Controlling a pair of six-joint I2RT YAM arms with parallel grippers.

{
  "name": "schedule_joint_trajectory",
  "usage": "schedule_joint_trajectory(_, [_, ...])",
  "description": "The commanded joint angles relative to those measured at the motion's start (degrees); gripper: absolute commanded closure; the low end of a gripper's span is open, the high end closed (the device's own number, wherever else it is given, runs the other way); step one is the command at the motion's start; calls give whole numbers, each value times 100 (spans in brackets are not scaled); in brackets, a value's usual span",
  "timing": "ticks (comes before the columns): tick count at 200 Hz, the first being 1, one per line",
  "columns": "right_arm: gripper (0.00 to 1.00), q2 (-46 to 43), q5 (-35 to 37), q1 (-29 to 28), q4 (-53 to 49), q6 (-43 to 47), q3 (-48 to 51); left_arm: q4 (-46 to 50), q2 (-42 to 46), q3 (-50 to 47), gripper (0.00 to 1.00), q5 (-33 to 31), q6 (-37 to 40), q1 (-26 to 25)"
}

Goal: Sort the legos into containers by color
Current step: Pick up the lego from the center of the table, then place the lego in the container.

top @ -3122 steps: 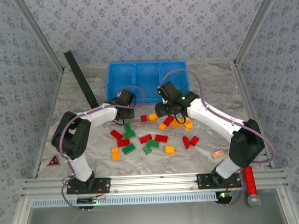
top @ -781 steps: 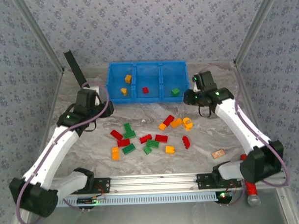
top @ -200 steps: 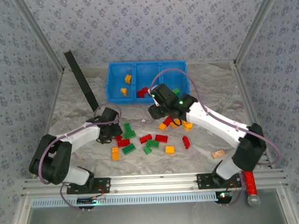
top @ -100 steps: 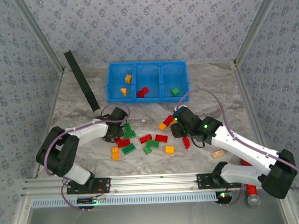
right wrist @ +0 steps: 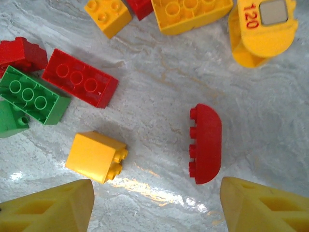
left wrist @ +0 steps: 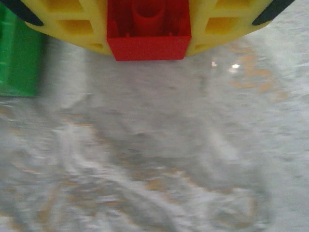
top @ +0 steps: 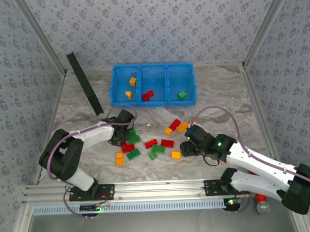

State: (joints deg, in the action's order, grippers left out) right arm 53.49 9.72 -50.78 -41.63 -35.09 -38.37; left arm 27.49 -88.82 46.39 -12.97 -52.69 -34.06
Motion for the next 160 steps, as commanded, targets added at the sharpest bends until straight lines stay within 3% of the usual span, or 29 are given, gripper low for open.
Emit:
schedule_joint_trajectory(1, [27,-107,-92,-127,26,-377,40,-213,92,602,78,247,333,-116])
schedule_joint_trajectory(32, [27,-77,-49,-273,146,-420,3,236,223,1382,81,-94,796,-108])
schedule_joint_trajectory(73, [27,53,-179,-453,110,-137,-360,281,-35,2441,82,-17,1307,-104])
schedule_joint_trajectory(160, [27,352,-202,-1269,284,1774,-860,129,-2189,5191,83,124,2038,14])
